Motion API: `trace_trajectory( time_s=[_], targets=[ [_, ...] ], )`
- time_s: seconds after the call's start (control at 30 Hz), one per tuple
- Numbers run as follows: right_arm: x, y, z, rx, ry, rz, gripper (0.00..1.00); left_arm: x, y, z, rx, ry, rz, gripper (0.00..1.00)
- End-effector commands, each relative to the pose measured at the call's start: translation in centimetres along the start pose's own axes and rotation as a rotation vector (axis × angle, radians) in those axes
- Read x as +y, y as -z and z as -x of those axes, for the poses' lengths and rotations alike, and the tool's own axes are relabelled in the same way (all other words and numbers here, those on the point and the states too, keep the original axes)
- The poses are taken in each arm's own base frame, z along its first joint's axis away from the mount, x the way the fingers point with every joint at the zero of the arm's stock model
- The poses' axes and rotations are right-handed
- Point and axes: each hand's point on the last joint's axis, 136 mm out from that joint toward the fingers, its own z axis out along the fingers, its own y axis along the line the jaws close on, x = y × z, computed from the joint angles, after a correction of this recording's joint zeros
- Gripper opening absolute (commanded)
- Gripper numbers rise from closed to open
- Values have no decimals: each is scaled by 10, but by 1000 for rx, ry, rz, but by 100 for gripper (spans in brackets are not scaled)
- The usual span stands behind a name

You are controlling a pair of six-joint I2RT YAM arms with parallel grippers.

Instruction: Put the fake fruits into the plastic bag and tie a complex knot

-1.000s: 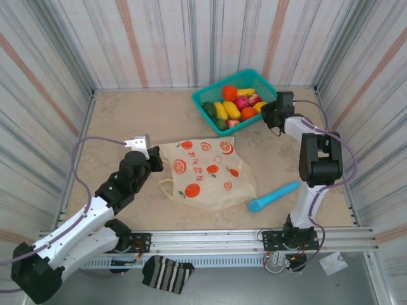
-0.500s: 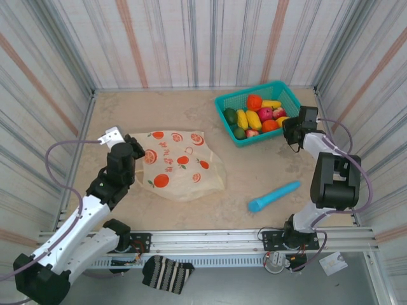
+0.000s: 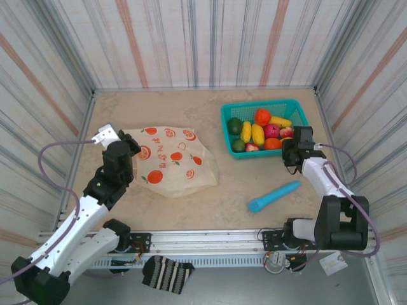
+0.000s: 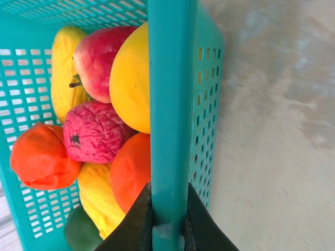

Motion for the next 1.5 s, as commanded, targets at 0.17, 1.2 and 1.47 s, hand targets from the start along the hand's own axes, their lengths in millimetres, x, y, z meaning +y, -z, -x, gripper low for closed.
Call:
trace_trajectory(
  time_s=[0.17, 1.2, 1.47],
  targets=[
    [18, 19, 2, -45, 219, 12, 58, -33, -1, 16, 4, -51, -125, 0],
    [34, 62, -329, 810, 1618, 458, 14, -84, 28, 34, 125, -358, -396, 0],
    [112, -52, -341, 508, 1616, 228, 13, -130, 84, 26, 179, -382, -811, 0]
  ],
)
